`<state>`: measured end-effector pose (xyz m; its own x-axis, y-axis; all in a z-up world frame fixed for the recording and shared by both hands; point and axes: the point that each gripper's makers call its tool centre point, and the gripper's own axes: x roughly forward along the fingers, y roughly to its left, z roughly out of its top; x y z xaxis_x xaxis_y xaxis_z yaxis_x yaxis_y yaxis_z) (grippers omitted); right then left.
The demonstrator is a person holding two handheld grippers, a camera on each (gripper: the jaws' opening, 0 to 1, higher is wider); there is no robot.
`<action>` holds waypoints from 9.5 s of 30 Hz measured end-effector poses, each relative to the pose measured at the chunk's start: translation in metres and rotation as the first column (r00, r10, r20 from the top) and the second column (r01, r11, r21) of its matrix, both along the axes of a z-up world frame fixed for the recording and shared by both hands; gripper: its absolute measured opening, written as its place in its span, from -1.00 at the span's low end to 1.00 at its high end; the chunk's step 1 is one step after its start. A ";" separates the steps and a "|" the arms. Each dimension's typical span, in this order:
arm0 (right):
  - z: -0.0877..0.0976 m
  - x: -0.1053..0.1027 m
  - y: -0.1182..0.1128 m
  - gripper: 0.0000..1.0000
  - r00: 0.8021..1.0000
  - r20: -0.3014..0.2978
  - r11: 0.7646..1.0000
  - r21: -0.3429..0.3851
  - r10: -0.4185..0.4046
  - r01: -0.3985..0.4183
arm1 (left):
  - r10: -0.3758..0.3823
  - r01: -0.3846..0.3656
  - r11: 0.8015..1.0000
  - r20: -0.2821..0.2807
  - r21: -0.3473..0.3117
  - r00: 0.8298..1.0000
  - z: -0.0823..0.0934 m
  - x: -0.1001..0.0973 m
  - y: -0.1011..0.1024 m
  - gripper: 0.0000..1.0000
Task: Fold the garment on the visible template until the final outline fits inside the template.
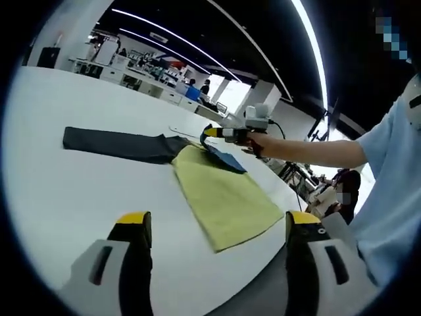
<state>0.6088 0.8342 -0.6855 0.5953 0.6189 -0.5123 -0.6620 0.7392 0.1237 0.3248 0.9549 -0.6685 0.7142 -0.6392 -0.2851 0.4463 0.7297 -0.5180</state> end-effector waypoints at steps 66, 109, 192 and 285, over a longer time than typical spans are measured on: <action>-0.020 -0.047 -0.004 1.00 0.982 -0.011 0.979 0.086 0.187 -0.186 | 0.003 -0.003 1.000 0.005 0.006 1.000 0.007 0.013 0.010 0.64; 0.042 -0.156 -0.240 0.98 0.937 0.040 0.932 0.125 -0.347 0.340 | 0.464 -0.448 0.878 -0.064 0.170 0.884 -0.061 0.183 0.196 0.08; 0.012 -0.185 -0.379 0.95 0.966 -0.014 0.931 0.264 -0.258 0.252 | 0.134 -0.133 0.991 0.105 -0.018 0.985 0.035 0.331 -0.208 -1.00; 0.001 -0.171 -0.360 0.88 0.981 -0.040 0.950 0.244 -0.191 0.195 | -0.312 0.283 0.915 0.060 0.286 0.948 -0.032 0.240 -0.270 0.98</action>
<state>0.4377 0.4742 -0.6845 0.7090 0.6011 -0.3687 -0.5065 0.7979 0.3268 0.5645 0.6853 -0.7006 0.5371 -0.7360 -0.4122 0.7049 0.6600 -0.2600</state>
